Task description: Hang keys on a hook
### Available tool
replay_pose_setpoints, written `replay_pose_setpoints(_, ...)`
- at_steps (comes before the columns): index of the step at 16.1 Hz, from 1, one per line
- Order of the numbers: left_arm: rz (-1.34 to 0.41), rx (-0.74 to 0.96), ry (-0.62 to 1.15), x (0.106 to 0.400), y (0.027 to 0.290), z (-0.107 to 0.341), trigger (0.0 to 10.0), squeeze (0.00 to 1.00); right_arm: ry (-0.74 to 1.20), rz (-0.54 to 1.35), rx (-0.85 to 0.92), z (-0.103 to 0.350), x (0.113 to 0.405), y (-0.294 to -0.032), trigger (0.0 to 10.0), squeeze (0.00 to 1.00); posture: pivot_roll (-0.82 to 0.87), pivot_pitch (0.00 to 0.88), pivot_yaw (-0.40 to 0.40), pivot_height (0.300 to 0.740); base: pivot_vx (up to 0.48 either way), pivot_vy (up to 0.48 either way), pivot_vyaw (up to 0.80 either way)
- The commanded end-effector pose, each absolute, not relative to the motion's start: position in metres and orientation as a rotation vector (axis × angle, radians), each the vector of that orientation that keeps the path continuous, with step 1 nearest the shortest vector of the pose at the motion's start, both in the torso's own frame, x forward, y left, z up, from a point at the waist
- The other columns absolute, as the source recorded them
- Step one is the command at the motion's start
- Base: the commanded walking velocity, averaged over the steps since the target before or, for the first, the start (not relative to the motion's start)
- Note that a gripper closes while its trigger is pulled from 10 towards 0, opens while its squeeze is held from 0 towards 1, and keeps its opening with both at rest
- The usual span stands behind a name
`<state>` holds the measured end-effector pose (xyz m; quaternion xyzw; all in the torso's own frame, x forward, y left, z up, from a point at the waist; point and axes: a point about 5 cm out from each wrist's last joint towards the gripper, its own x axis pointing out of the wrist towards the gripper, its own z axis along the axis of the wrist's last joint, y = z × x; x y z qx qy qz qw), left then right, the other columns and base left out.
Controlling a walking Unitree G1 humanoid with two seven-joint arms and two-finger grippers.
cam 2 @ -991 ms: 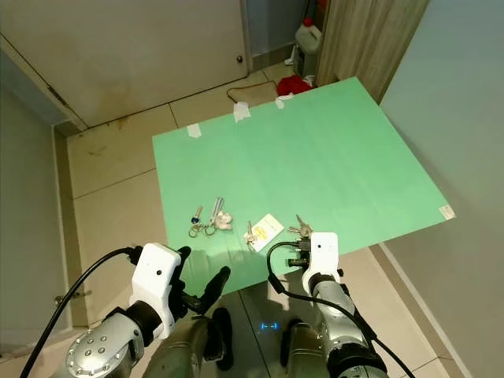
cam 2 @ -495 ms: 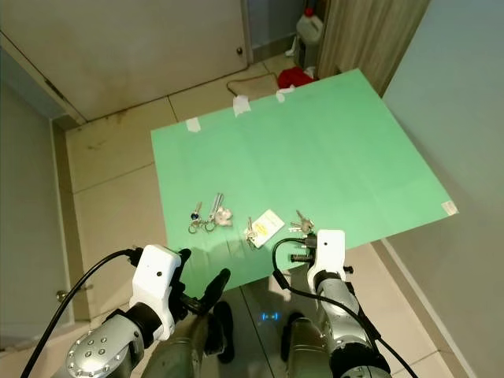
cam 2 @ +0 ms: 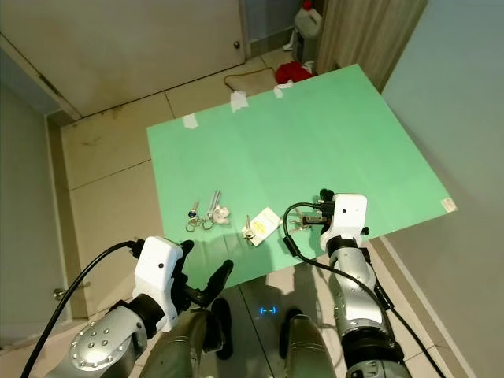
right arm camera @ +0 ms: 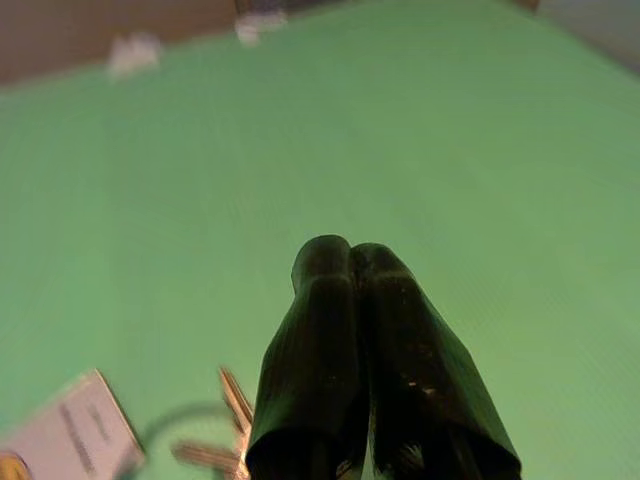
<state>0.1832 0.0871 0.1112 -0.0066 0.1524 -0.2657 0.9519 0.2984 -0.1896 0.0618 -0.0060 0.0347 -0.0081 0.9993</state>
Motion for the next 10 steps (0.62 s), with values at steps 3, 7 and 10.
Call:
replay_pose_setpoints(3,-0.557,-0.02,0.32,0.178,0.087,0.106,10.0,0.0,0.244,0.049,-0.001,0.031,0.289,-0.18,10.0,1.0,0.02,0.34,0.105,0.74,0.0,0.0,0.0)
replay_pose_setpoints(7,-0.643,0.159,0.318,0.17,0.093,0.083,10.0,0.0,0.305,0.051,0.011,0.023,0.292,-0.184,10.0,1.0,0.03,0.351,0.098,0.74,0.0,0.0,0.0)
replay_pose_setpoints(10,-0.635,0.126,0.324,0.173,0.092,0.077,10.0,0.0,0.287,0.071,-0.007,0.026,0.294,-0.183,10.0,1.0,0.02,0.361,0.09,0.74,0.0,0.0,0.0)
